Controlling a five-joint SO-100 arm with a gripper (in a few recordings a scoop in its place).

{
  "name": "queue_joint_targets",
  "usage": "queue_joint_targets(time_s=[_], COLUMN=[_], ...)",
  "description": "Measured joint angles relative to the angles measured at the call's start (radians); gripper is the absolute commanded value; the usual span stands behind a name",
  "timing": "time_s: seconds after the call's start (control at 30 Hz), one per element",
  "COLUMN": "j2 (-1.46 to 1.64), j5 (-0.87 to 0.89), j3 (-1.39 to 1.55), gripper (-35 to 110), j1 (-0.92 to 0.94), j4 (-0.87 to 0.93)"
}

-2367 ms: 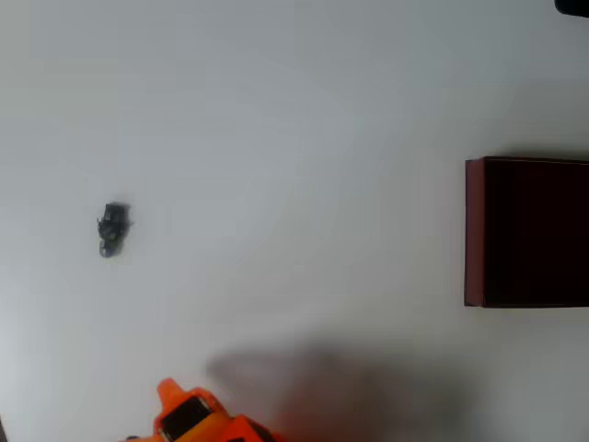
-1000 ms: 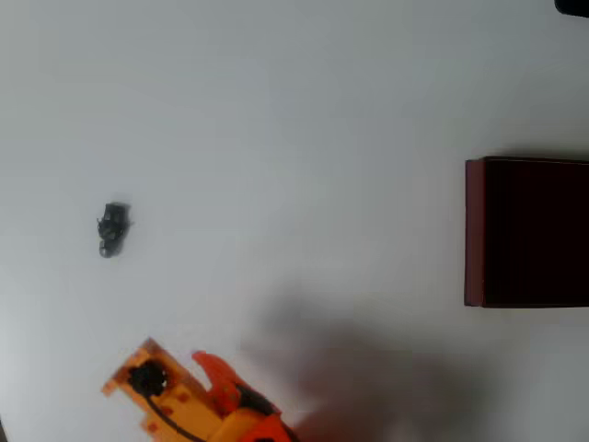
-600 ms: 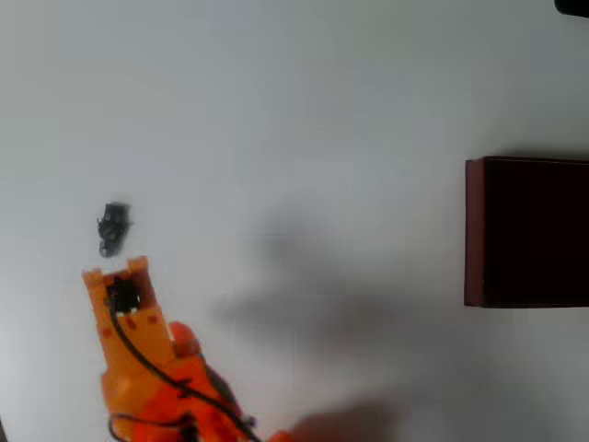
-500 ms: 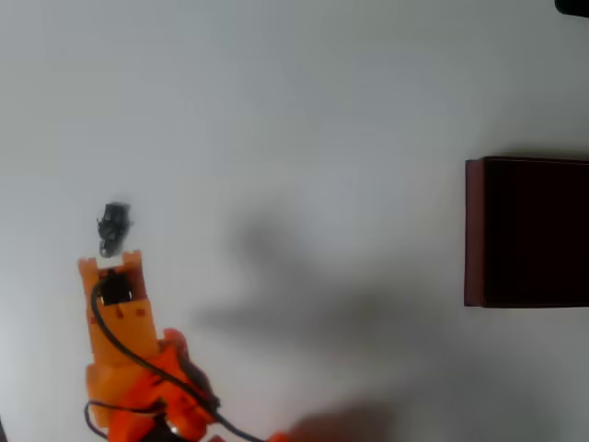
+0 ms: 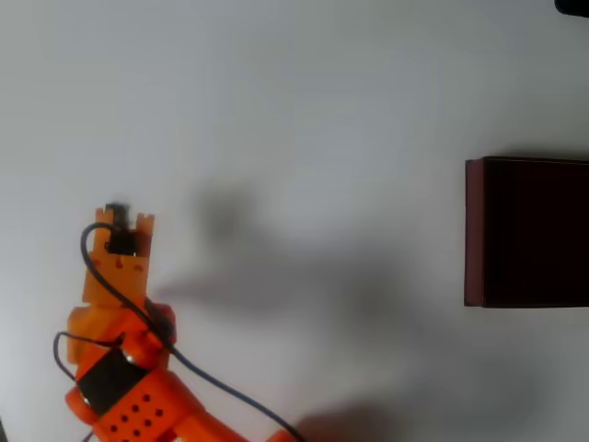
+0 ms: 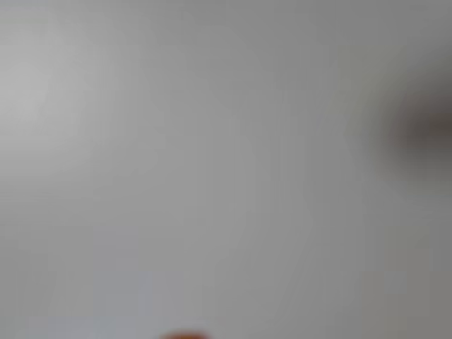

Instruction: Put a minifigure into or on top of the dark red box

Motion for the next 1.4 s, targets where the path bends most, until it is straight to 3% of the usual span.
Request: queue_joint_targets(time_s=[0.6,0.87,1.4], j2=[-0.305,-0.321,-0.405], j5=[0.023,-0.049,-0.103], j3=[-0.299,-0.293,-0.249], gripper=[23,23,23], j1=[-0.018,0.017,0.032], j4=[-0.008,-0.012,-0.193])
